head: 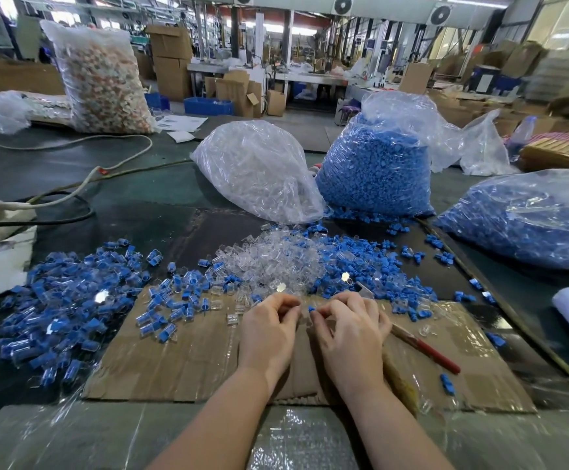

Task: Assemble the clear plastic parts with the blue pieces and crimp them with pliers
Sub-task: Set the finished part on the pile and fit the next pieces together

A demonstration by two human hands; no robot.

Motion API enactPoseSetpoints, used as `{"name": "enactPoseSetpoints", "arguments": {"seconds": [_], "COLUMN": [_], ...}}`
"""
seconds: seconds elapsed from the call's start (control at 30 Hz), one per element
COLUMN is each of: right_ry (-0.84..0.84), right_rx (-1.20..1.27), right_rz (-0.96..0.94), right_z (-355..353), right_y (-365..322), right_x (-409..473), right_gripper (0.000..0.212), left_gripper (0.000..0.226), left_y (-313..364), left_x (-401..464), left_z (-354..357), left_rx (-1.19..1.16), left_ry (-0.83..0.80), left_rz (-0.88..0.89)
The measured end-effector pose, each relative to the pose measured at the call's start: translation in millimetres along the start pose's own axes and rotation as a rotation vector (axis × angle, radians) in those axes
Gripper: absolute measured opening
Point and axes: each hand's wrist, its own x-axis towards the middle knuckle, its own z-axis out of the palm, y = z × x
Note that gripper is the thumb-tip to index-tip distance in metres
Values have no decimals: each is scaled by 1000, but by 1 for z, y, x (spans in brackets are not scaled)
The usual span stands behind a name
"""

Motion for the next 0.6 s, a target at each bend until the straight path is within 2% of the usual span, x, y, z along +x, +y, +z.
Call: {"name": "enactPoseSetpoints", "arguments": {"seconds": [0.17,0.33,0.6], "right_ry": [94,83,56], "right_rx": [43,25,19], "right_rz": [-37,-75,-58], "right_z": [-1,1,3], "right_y": [-2,0,0], "right_x": [-1,-2,-1], "right_gripper": [16,16,18], "left_gripper": [22,18,24], "left_y": [-1,-2,-6], "left_x": [1,1,1], "left_z": [0,0,0], "left_rx": [-14,-1,14], "left_ry": [24,18,-101], "left_rz": [-10,0,52]}}
